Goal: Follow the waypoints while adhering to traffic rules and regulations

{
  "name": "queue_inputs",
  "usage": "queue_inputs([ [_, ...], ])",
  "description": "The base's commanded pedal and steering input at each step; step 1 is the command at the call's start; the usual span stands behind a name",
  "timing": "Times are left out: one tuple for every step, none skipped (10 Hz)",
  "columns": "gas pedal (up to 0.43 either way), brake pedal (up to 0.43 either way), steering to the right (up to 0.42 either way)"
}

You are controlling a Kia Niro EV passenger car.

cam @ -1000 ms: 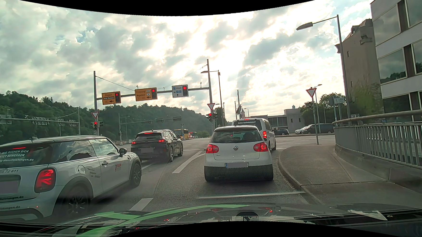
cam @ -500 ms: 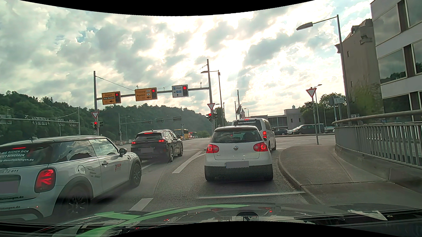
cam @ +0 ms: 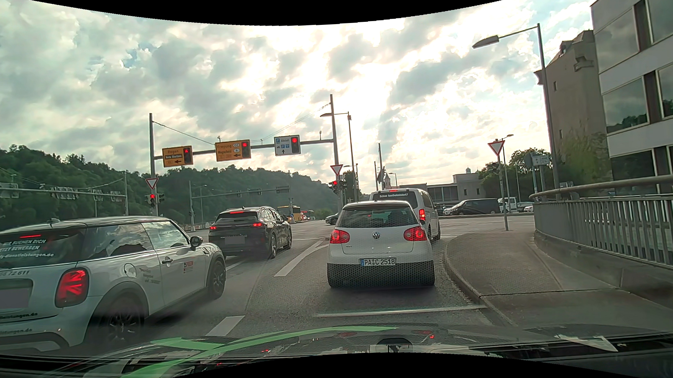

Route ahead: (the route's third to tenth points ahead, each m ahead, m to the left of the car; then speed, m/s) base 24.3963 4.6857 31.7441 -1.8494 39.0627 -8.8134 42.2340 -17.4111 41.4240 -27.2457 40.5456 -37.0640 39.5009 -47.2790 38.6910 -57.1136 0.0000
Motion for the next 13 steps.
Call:
queue_inputs([
  [0.0, 0.457, 0.009],
  [0.0, 0.457, 0.009],
  [0.0, 0.457, 0.009],
  [0.0, 0.451, 0.009],
  [0.0, 0.457, 0.009],
  [0.0, 0.457, 0.009],
  [0.0, 0.457, 0.009],
  [0.0, 0.457, 0.009],
  [0.0, 0.457, 0.009],
  [0.0, 0.457, 0.009],
  [0.0, 0.457, 0.009],
  [0.0, 0.457, 0.009],
  [0.0, 0.457, 0.009],
])
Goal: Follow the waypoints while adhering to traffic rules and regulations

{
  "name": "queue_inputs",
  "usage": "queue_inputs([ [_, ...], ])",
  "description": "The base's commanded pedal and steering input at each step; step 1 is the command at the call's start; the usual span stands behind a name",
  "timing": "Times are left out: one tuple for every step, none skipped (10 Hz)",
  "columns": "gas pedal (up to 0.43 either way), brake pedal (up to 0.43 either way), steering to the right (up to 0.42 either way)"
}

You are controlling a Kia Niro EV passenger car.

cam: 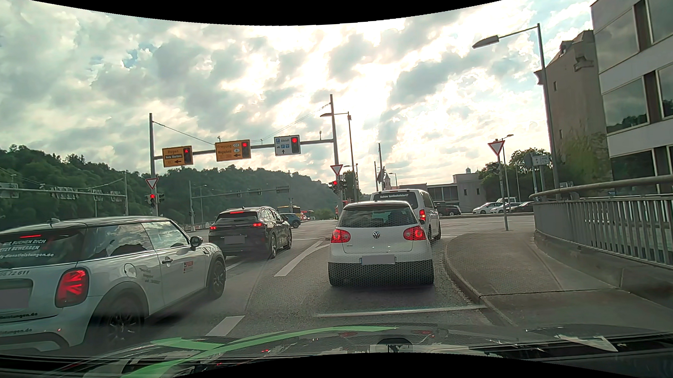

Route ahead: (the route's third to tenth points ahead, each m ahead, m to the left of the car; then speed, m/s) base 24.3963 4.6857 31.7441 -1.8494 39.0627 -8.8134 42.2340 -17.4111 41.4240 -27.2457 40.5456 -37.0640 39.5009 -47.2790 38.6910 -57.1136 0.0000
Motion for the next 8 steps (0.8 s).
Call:
queue_inputs([
  [0.0, 0.457, 0.009],
  [0.0, 0.457, 0.009],
  [0.0, 0.451, 0.009],
  [0.0, 0.427, 0.009],
  [0.0, 0.354, 0.009],
  [0.0, 0.329, 0.009],
  [0.0, 0.305, 0.009],
  [0.0, 0.171, 0.009],
])
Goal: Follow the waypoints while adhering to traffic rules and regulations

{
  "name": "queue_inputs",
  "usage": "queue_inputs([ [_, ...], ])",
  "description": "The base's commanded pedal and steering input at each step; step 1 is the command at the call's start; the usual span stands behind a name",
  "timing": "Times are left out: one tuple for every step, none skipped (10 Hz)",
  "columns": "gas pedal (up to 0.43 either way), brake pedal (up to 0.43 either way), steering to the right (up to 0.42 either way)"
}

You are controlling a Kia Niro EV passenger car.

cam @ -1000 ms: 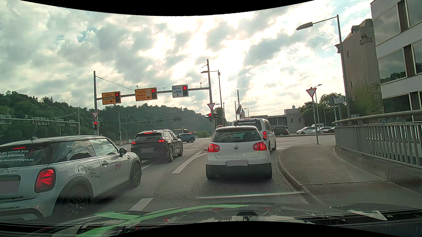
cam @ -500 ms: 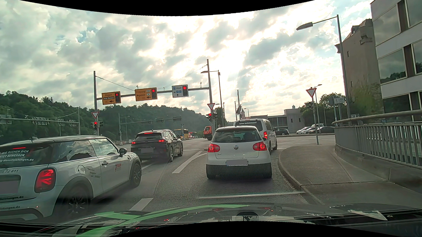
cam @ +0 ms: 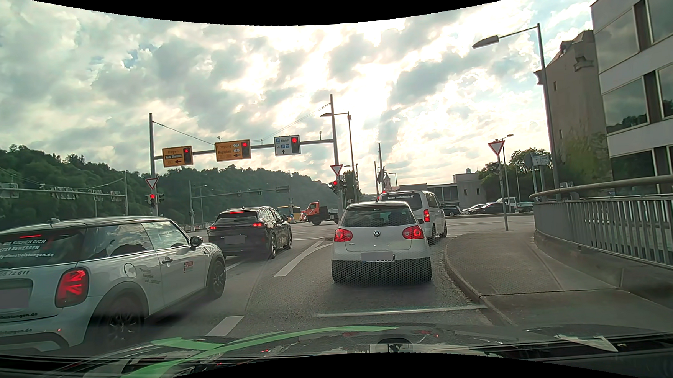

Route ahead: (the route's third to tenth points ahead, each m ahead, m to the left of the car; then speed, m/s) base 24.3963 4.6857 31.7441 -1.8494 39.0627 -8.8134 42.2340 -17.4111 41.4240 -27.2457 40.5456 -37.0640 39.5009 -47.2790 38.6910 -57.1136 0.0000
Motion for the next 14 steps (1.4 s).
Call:
queue_inputs([
  [0.0, 0.0, 0.009],
  [0.0, 0.0, 0.008],
  [0.0, 0.0, 0.008],
  [0.0, 0.0, 0.008],
  [0.0, 0.0, 0.007],
  [0.0, 0.0, 0.004],
  [0.0, 0.0, 0.002],
  [0.008, 0.0, 0.001],
  [0.039, 0.0, 0.001],
  [0.067, 0.0, -0.001],
  [0.11, 0.0, -0.004],
  [0.138, 0.0, -0.009],
  [0.169, 0.0, -0.01],
  [0.169, 0.0, -0.012],
])
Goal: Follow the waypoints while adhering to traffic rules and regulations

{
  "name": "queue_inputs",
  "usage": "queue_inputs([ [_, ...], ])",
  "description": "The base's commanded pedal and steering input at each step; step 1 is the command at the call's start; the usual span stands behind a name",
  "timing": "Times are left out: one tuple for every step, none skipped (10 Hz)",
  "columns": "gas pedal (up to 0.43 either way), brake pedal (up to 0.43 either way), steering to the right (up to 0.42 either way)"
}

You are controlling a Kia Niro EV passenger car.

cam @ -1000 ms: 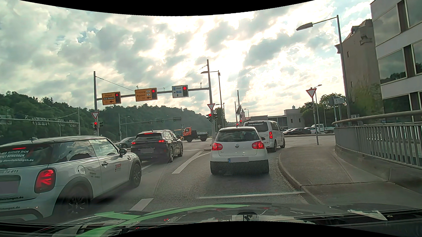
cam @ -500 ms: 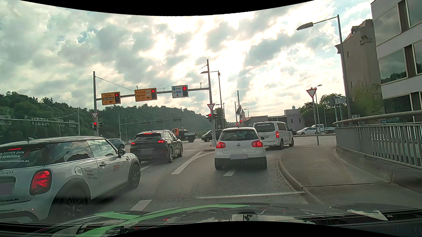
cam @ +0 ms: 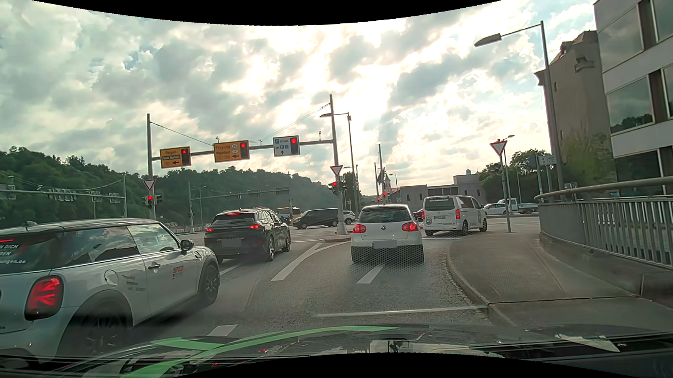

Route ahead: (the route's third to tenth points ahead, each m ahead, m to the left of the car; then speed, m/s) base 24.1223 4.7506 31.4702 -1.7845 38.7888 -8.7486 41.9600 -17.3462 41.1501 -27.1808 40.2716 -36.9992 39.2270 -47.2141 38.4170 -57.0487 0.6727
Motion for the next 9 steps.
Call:
queue_inputs([
  [0.169, 0.0, -0.013],
  [0.169, 0.0, -0.013],
  [0.177, 0.0, -0.013],
  [0.197, 0.0, -0.014],
  [0.26, 0.0, -0.015],
  [0.268, 0.0, -0.015],
  [0.268, 0.0, -0.015],
  [0.268, 0.0, -0.015],
  [0.268, 0.0, -0.015],
])
